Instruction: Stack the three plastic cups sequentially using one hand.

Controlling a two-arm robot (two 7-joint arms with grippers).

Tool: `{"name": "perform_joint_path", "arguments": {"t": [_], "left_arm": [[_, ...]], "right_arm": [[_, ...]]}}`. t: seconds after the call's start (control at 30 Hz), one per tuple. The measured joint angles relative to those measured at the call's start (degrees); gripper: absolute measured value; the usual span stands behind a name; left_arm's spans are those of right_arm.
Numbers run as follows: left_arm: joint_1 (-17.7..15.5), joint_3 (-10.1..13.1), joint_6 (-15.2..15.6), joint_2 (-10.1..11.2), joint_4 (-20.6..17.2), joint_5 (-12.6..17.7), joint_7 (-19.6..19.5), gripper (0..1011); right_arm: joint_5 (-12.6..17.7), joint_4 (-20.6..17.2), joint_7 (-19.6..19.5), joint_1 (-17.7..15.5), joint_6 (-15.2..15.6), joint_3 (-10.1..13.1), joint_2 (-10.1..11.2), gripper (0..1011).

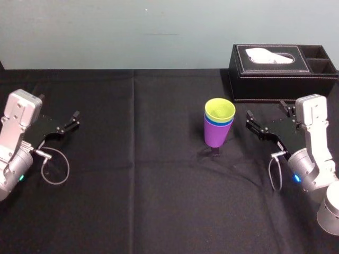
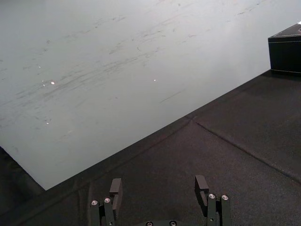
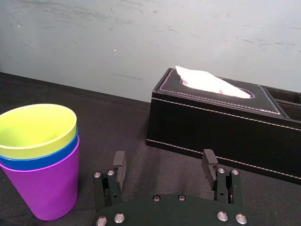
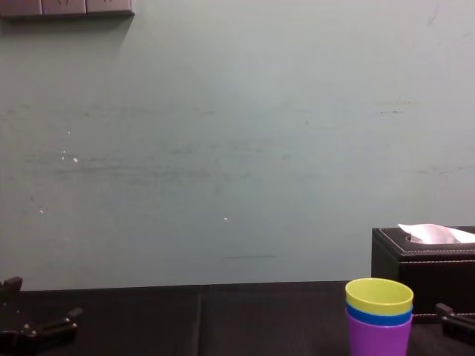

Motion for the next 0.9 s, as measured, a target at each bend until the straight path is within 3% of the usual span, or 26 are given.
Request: {"name": "perform_joint_path", "arguments": {"t": [0.9], "left_arm": [[0.0, 0.0, 0.0, 0.0, 0.0, 0.0, 0.0, 1011]], "right_arm": [[0.0, 0.0, 0.0, 0.0, 0.0, 0.0, 0.0, 1000]]}}
